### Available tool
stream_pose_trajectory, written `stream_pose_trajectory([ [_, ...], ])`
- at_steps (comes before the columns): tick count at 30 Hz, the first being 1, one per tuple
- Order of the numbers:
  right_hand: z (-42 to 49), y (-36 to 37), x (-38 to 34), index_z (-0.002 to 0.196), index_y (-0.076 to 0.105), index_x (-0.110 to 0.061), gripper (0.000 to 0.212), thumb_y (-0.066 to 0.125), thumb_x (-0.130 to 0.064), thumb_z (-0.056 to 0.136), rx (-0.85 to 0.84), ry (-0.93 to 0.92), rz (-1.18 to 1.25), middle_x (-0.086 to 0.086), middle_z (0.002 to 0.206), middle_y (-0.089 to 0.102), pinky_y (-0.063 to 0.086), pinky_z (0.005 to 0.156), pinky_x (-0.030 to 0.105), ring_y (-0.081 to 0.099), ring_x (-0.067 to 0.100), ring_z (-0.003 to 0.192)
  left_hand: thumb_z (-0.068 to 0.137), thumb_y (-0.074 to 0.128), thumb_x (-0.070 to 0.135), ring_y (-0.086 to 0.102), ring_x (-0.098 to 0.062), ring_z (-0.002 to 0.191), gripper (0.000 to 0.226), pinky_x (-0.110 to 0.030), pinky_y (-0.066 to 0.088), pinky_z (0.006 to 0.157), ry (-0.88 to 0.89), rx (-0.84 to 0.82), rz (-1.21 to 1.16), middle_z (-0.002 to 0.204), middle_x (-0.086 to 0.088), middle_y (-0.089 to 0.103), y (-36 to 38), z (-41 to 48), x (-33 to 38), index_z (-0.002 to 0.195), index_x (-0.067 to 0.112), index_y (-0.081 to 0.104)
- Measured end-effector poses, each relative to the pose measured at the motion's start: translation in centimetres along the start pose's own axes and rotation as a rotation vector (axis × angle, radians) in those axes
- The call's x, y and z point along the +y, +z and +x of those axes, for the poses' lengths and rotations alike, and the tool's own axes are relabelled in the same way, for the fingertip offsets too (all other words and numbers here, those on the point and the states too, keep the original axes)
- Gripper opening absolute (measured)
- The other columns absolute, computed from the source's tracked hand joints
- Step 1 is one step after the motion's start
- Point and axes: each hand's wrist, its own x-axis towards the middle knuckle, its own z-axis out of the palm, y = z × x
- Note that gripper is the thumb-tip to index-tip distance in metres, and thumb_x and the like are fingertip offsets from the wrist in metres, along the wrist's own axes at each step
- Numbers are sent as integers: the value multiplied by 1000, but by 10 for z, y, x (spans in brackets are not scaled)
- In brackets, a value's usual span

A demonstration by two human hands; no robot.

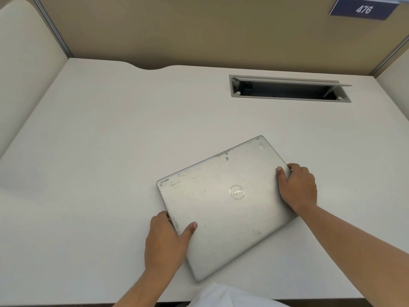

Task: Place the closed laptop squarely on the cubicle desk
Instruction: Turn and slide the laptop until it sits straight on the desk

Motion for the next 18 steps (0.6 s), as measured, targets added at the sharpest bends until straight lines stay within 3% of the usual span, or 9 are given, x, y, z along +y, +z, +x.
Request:
stream_pose_trajectory([
  [4,-1,1,-1,124,54,-11,54,42,-53,93,4,9,-9,20,116,58,45,88,49,52,42,106,67,70,67,54,-28,101,86,-34,46,73,-13,62,102,111,-6,46,17,-12,11,121,7,44],
  [8,-1,1,-1,125,54,-10,55,42,-53,92,7,14,-10,21,118,58,44,90,49,51,42,109,66,68,69,50,-31,110,106,-39,43,90,-61,133,118,121,-11,45,28,-19,20,138,1,32],
  [12,-2,0,-2,125,54,-10,55,43,-53,92,3,19,3,22,118,58,45,89,50,50,43,110,63,77,62,47,-31,112,106,-40,41,94,-142,116,45,123,-12,42,31,-16,27,138,2,32],
  [18,13,-8,0,119,57,-6,57,50,-54,89,-131,27,125,16,115,62,49,87,47,56,38,107,55,90,44,43,-33,109,95,-38,40,87,-299,43,-65,120,-15,41,28,-3,39,123,4,36],
])
